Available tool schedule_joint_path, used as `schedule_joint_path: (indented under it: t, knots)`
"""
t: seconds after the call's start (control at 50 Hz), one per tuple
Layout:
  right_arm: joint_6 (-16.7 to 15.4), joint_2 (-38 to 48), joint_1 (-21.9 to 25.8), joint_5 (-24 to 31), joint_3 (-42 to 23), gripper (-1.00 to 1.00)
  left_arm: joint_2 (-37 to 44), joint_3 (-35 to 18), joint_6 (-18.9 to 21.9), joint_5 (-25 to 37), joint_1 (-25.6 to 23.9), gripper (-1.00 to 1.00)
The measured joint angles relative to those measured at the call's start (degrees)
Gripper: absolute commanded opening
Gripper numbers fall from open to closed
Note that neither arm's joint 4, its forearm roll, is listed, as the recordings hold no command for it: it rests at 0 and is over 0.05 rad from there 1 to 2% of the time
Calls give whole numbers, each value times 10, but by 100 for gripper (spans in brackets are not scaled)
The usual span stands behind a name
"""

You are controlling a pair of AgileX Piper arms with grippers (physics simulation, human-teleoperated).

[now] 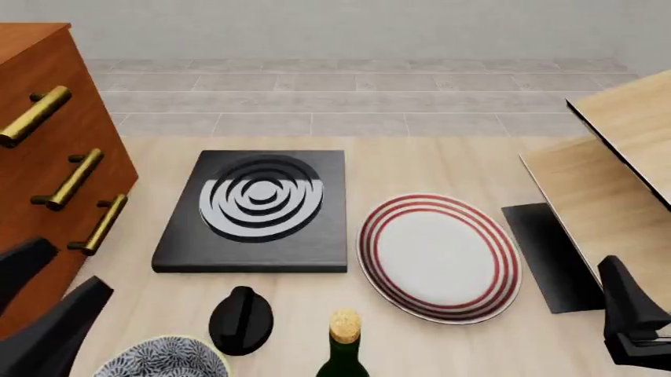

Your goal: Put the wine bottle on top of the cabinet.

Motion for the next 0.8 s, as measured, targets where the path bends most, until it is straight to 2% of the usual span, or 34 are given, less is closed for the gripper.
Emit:
schedule_joint_path:
  t: [0.16, 0.48, 0.8]
  knots:
    - [0, 0, 0, 0, 0, 100, 16, 6, -4, -16, -55, 100]
    - [0, 1, 0, -2, 0, 100, 91, 25, -7, -95, -138, 100]
    - [0, 5, 0, -6, 1, 100, 202, 40, -12, -202, -208, 100]
